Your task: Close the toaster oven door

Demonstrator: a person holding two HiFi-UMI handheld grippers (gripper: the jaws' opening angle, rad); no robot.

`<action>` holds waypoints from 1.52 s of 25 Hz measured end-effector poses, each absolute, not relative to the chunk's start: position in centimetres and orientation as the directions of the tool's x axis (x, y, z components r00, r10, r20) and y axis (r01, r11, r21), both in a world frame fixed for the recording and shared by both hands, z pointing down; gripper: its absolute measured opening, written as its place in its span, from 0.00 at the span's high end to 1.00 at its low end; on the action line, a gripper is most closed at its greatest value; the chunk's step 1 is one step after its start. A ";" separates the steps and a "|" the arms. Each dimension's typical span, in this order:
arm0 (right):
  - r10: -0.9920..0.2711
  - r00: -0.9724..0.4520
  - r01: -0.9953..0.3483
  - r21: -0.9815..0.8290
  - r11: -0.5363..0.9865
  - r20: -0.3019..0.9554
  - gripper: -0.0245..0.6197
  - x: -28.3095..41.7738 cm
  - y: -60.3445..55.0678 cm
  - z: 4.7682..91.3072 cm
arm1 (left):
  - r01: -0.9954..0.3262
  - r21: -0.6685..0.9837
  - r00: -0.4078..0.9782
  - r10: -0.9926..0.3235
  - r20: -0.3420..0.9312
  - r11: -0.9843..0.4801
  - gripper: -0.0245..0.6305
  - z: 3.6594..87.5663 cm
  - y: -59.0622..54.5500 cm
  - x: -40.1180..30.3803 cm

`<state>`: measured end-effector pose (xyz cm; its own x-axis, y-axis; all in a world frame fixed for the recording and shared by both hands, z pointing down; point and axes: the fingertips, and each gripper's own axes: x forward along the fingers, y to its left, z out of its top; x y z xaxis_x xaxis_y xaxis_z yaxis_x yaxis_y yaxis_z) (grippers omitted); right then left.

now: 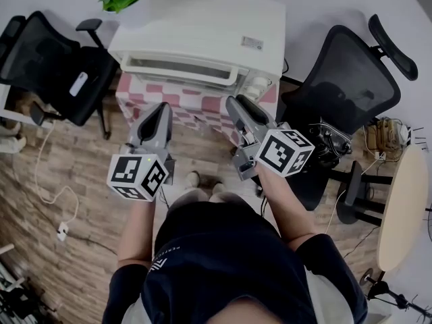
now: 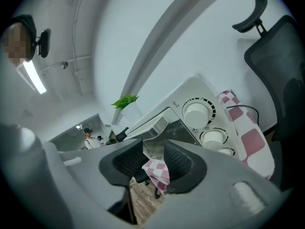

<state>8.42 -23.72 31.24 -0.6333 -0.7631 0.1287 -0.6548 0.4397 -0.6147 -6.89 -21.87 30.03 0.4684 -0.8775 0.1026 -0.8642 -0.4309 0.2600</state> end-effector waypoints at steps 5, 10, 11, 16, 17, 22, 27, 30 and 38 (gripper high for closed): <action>-0.775 -0.611 -0.734 -0.483 0.478 0.162 0.78 8.2 -22.9 31.3 | -0.869 0.261 0.458 -0.883 0.104 -0.421 0.94 30.0 -21.1 -7.2; -0.781 -0.597 -0.770 -0.405 0.493 0.184 0.81 8.1 -22.4 31.6 | -0.874 0.259 0.449 -0.887 0.106 -0.411 0.94 30.1 -20.5 -7.5; -0.785 -0.591 -0.777 -0.392 0.492 0.185 0.83 8.1 -22.3 31.7 | -0.875 0.258 0.448 -0.888 0.106 -0.411 0.94 30.1 -20.4 -7.6; -0.797 -0.576 -0.793 -0.363 0.489 0.183 0.88 8.3 -22.0 31.6 | -0.878 0.256 0.442 -0.891 0.106 -0.405 0.94 30.0 -20.1 -7.9; -0.799 -0.573 -0.794 -0.366 0.486 0.182 0.89 8.4 -22.0 31.6 | -0.878 0.256 0.441 -0.891 0.106 -0.404 0.94 30.0 -20.1 -7.9; -0.807 -0.560 -0.803 -0.363 0.474 0.186 0.96 8.6 -21.6 31.6 | -0.878 0.255 0.442 -0.891 0.105 -0.405 0.94 29.9 -19.7 -7.9; -0.807 -0.550 -0.820 -0.321 0.473 0.215 0.96 8.6 -21.3 31.8 | -0.878 0.258 0.439 -0.893 0.101 -0.402 0.94 29.9 -19.4 -8.0; -0.806 -0.551 -0.821 -0.313 0.477 0.217 0.96 8.5 -21.1 31.7 | -0.880 0.257 0.436 -0.894 0.102 -0.400 0.94 29.9 -19.2 -8.2; -0.798 -0.563 -0.812 -0.323 0.485 0.215 0.96 8.0 -20.7 31.7 | -0.884 0.256 0.427 -0.898 0.105 -0.391 0.94 30.1 -18.5 -8.5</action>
